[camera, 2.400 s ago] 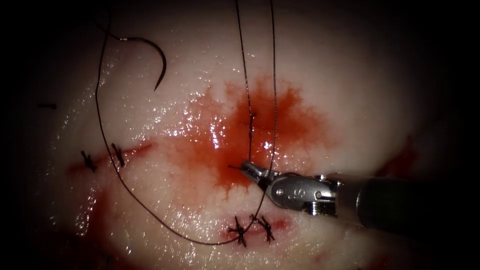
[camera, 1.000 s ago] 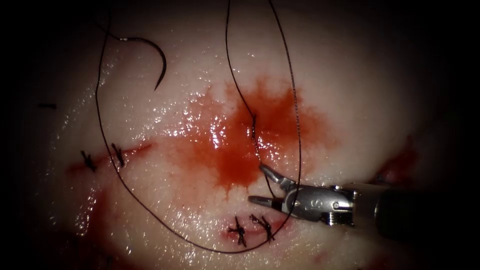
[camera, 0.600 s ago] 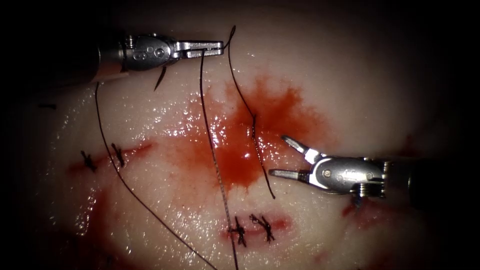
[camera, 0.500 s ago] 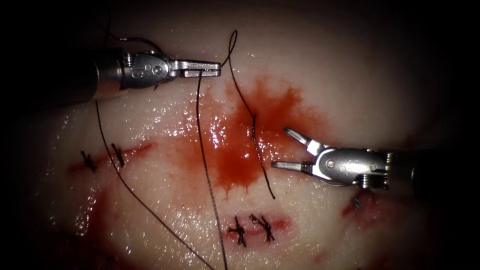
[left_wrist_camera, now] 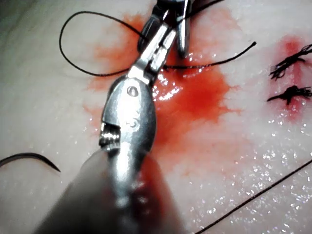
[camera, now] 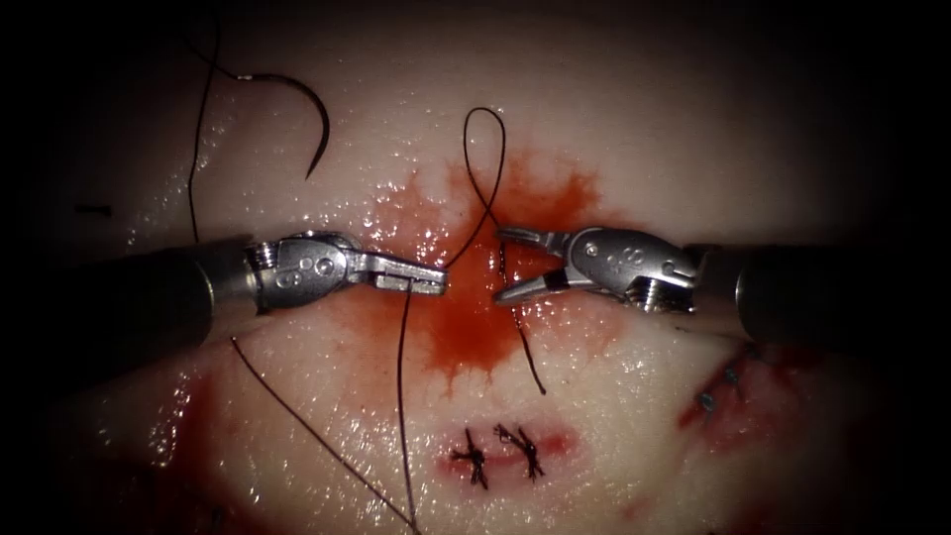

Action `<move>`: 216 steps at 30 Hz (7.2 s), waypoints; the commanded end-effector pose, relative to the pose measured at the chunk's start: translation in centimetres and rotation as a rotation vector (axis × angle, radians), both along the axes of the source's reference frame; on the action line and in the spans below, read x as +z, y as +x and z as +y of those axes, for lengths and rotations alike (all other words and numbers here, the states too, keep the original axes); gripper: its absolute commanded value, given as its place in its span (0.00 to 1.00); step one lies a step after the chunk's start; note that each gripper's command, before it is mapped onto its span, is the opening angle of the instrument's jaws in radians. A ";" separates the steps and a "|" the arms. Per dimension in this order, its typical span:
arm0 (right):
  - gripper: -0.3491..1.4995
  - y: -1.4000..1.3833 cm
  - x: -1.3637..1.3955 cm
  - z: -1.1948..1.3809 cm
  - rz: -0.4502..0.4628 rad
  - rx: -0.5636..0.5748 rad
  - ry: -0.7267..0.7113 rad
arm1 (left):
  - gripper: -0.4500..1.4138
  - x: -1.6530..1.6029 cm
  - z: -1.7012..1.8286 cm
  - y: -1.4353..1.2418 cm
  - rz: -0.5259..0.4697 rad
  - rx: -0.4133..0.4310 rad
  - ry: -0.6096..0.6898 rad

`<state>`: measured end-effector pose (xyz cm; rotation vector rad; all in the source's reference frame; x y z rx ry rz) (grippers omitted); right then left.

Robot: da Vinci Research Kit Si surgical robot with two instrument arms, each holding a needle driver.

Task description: Wound Closure

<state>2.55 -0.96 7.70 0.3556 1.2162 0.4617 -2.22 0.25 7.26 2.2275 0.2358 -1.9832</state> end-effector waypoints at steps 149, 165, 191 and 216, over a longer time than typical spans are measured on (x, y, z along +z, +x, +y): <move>0.00 0.40 0.75 1.28 0.307 -0.661 -0.115 | 0.00 -0.05 -2.97 -0.42 0.119 0.597 0.220; 0.00 0.42 0.87 1.64 0.221 -0.532 -0.174 | 0.00 0.44 -3.73 -0.34 0.177 0.912 0.310; 0.70 0.33 0.69 1.45 0.241 -0.549 -0.075 | 0.00 0.33 -3.33 -0.37 0.076 0.798 0.276; 0.97 -1.36 -0.58 1.56 0.238 -0.016 -0.148 | 0.00 -1.09 -0.32 -0.21 0.171 0.105 -0.271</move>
